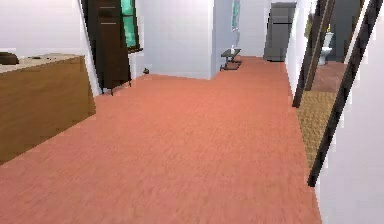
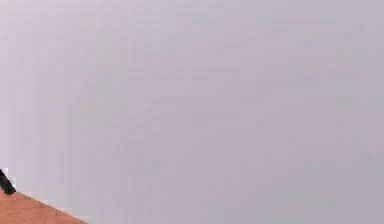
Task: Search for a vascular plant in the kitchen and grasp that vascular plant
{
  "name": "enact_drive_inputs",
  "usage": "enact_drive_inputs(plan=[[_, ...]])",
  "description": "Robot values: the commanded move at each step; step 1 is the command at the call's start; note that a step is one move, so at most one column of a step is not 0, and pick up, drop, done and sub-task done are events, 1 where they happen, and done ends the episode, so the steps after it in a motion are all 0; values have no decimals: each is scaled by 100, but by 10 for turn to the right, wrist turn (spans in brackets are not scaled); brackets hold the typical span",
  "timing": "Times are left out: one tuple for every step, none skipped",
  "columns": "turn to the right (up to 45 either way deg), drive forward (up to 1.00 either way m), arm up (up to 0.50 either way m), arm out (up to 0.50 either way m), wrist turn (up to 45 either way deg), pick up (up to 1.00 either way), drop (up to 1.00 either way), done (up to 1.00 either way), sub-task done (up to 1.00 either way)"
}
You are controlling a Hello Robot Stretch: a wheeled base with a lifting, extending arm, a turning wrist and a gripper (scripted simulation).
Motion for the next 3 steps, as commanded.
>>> enact_drive_inputs(plan=[[90,0,0,0,0,0,0,0,0],[0,10,0,0,0,0,0,0,0],[-270,0,0,0,0,0,0,0,0]])
